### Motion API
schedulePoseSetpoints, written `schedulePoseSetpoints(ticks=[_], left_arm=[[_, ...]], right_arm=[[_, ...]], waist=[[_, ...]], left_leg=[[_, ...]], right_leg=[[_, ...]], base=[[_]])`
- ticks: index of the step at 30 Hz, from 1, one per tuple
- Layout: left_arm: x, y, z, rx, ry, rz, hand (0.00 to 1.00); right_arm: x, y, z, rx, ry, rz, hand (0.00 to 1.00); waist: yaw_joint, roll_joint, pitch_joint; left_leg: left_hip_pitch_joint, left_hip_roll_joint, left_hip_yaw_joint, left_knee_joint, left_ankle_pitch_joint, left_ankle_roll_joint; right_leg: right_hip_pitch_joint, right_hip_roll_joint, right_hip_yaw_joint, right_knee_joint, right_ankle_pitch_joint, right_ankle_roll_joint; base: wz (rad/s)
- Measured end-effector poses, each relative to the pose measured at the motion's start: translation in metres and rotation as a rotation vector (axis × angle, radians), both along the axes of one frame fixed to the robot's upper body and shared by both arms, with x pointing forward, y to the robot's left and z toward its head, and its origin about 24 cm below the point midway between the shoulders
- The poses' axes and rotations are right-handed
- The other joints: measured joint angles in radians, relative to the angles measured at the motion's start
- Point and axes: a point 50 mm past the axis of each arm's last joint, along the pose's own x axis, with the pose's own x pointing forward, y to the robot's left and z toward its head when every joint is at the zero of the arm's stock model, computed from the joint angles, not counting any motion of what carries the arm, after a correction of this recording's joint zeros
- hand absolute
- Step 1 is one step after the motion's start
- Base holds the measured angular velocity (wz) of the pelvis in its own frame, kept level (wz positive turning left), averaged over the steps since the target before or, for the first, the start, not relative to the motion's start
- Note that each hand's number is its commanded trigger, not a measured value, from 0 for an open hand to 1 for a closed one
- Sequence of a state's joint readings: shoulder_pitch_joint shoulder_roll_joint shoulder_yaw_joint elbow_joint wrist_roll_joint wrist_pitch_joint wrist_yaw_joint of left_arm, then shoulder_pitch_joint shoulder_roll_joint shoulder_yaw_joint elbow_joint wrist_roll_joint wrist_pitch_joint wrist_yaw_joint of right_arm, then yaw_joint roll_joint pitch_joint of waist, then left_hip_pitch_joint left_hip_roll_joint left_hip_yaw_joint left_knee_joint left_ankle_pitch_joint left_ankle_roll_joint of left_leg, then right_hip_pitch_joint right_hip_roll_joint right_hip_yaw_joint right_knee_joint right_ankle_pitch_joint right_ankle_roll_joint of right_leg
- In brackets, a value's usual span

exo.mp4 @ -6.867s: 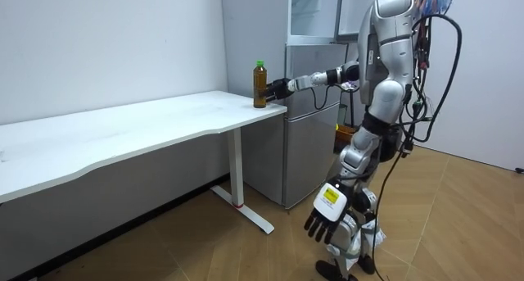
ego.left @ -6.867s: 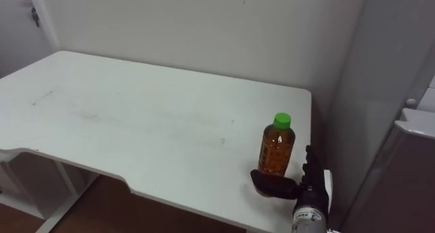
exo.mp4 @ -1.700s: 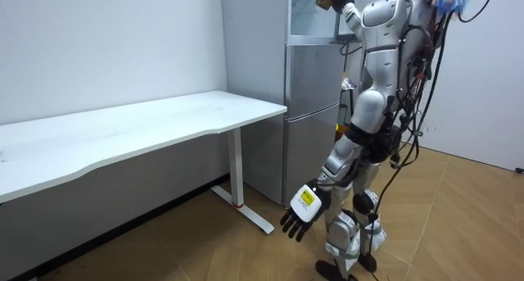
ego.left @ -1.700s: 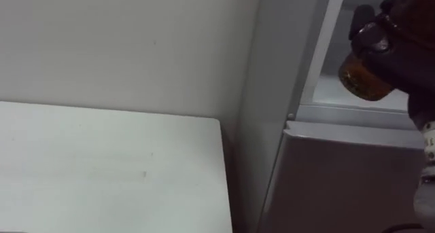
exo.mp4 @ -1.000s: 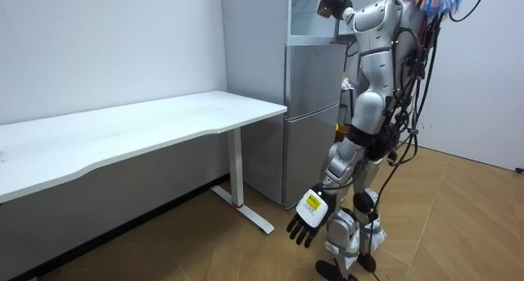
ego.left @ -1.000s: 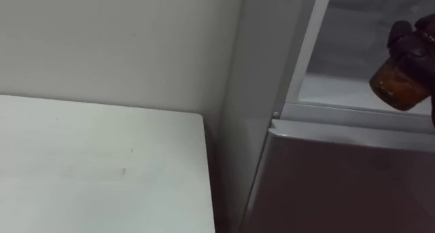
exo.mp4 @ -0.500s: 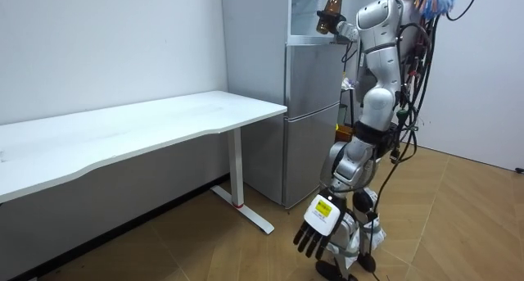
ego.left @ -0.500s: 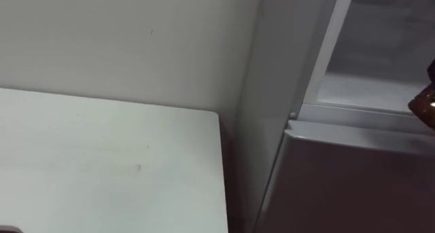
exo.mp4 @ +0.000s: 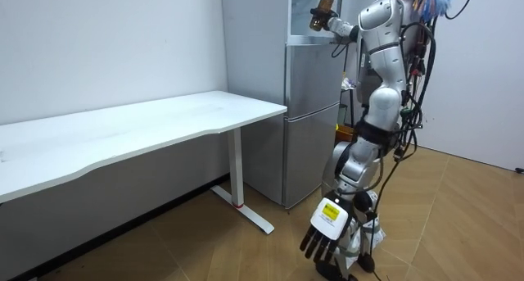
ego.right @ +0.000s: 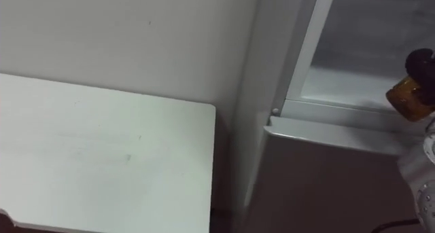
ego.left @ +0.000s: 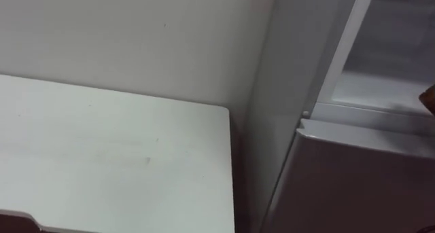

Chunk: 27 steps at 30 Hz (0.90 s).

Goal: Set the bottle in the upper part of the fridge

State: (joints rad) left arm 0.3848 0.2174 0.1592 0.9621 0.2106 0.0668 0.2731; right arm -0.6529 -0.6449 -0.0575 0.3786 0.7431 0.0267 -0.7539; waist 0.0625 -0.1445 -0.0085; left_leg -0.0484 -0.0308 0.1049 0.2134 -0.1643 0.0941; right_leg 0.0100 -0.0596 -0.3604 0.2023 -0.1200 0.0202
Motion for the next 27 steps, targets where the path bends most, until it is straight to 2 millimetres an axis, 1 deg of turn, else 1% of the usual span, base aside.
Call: schedulePoseSetpoints(ticks=[4,6,7,9,11,16,19,25,27], left_arm=[[0.000,0.001,0.000,0.002,0.002,-0.008,0.00],[0.001,0.001,0.001,0.004,0.001,-0.012,0.00],[0.001,0.001,0.001,0.008,0.006,-0.026,0.00],[0.001,0.001,0.001,0.010,0.010,-0.032,0.00],[0.000,0.002,0.001,0.013,0.022,-0.040,0.00],[-0.001,0.003,0.001,0.014,0.041,-0.058,0.00],[0.000,0.004,0.001,0.008,0.041,-0.058,0.00],[0.003,0.015,0.006,0.030,0.036,-0.070,0.00],[0.003,0.016,0.006,0.033,0.036,-0.071,0.00]], right_arm=[[0.006,0.005,0.003,-0.045,0.027,0.017,1.00],[0.007,0.005,0.003,-0.060,0.037,0.016,1.00],[0.008,0.004,0.004,-0.060,0.036,0.014,1.00],[0.009,0.003,0.006,-0.058,0.038,0.011,1.00],[0.012,0.001,0.003,-0.052,0.065,0.000,1.00],[0.019,-0.004,-0.004,-0.039,0.125,-0.003,1.00],[0.020,-0.007,-0.008,-0.038,0.146,0.000,1.00],[0.023,-0.006,-0.011,-0.054,0.158,0.058,1.00],[0.026,-0.006,-0.013,-0.061,0.172,0.070,1.00]], waist=[[0.012,-0.007,0.0045],[0.021,-0.012,0.0041],[0.027,-0.015,0.0022],[0.031,-0.018,0.0033],[0.049,-0.019,0.0031],[0.060,-0.023,0.0042],[0.078,-0.024,0.0049],[0.083,-0.029,0.0087],[0.085,-0.034,0.0117]], left_leg=[[0.003,0.000,-0.005,-0.001,0.000,-0.001],[-0.003,0.000,-0.008,0.000,-0.001,-0.001],[-0.011,-0.001,-0.009,0.004,-0.001,-0.001],[-0.015,-0.001,-0.009,0.008,-0.001,-0.001],[-0.011,0.000,-0.009,0.008,-0.001,-0.001],[-0.016,0.000,-0.014,0.010,-0.001,-0.001],[-0.017,0.000,-0.014,0.010,-0.001,-0.002],[-0.015,0.001,-0.028,0.015,-0.004,-0.006],[-0.011,0.001,-0.031,0.015,-0.004,-0.006]], right_leg=[[0.006,0.001,-0.001,-0.001,-0.001,0.000],[0.002,0.001,-0.003,-0.001,-0.001,0.000],[-0.006,0.001,-0.003,-0.001,-0.001,0.000],[-0.010,0.001,-0.003,-0.001,0.000,0.000],[-0.006,0.001,-0.003,-0.001,0.000,0.000],[-0.006,0.000,-0.015,-0.003,0.000,-0.001],[-0.001,0.002,-0.015,-0.015,0.000,-0.001],[0.013,0.008,-0.016,-0.020,0.000,-0.001],[0.022,0.008,-0.024,-0.026,0.000,-0.001]], base=[[0.02],[0.00],[0.00],[0.00],[0.00],[0.05],[0.00],[0.06],[0.06]])
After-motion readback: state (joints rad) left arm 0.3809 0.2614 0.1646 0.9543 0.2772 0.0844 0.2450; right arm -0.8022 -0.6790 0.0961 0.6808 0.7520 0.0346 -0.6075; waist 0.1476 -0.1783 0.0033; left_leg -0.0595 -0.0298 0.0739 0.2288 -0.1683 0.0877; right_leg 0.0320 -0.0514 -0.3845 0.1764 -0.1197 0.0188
